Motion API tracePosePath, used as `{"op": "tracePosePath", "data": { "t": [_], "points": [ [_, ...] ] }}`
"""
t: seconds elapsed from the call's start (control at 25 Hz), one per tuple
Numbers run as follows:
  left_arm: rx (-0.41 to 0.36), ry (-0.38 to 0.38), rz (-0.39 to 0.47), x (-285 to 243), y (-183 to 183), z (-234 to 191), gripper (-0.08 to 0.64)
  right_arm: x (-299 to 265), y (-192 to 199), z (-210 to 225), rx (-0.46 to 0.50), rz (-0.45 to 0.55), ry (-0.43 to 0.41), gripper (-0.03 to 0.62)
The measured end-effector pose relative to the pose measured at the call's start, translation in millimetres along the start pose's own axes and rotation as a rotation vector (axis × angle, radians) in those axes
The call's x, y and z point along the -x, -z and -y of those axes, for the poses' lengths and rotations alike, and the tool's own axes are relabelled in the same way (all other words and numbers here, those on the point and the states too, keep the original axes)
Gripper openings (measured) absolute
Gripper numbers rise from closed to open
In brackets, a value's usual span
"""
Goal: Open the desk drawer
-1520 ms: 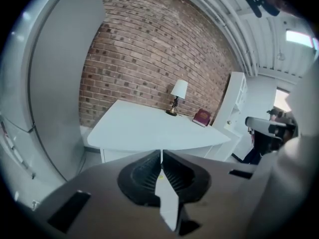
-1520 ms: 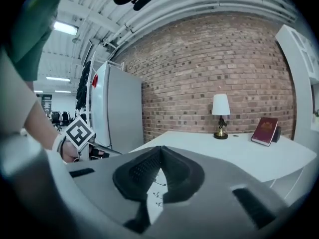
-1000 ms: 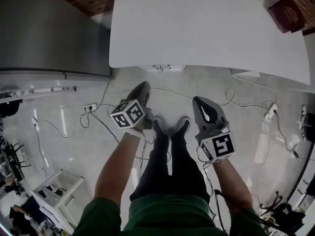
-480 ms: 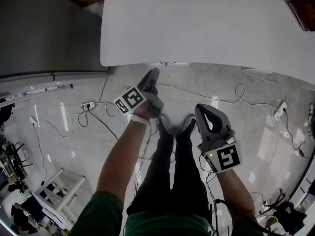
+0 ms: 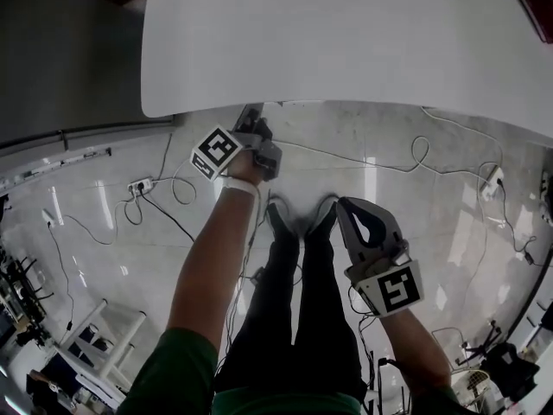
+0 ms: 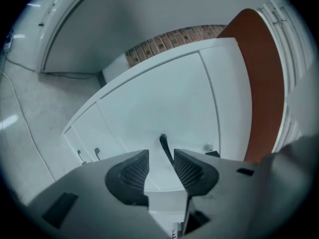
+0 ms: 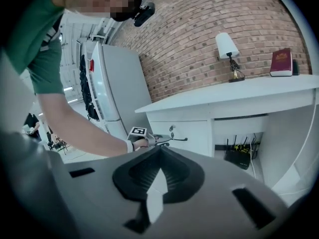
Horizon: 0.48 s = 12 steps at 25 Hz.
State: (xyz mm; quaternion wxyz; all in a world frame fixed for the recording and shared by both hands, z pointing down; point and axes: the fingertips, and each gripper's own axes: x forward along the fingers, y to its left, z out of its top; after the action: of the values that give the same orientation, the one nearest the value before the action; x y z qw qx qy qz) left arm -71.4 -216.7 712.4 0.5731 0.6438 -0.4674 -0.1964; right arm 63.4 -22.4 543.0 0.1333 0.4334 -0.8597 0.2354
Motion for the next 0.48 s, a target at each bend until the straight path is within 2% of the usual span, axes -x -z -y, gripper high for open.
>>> {"op": "tracePosePath", "data": {
  "t": [0.24,0.48],
  "points": [
    [0.079,0.054,0.059,0,-6,-1,0.149,-3,7,-2,-0.024,-0.01,0.01,0.0],
    [0.147,0.102,0.097,-4,-7,7,0.128,-10,12,-17,-0.031,-0.022,-0.015,0.001]
  ]
}}
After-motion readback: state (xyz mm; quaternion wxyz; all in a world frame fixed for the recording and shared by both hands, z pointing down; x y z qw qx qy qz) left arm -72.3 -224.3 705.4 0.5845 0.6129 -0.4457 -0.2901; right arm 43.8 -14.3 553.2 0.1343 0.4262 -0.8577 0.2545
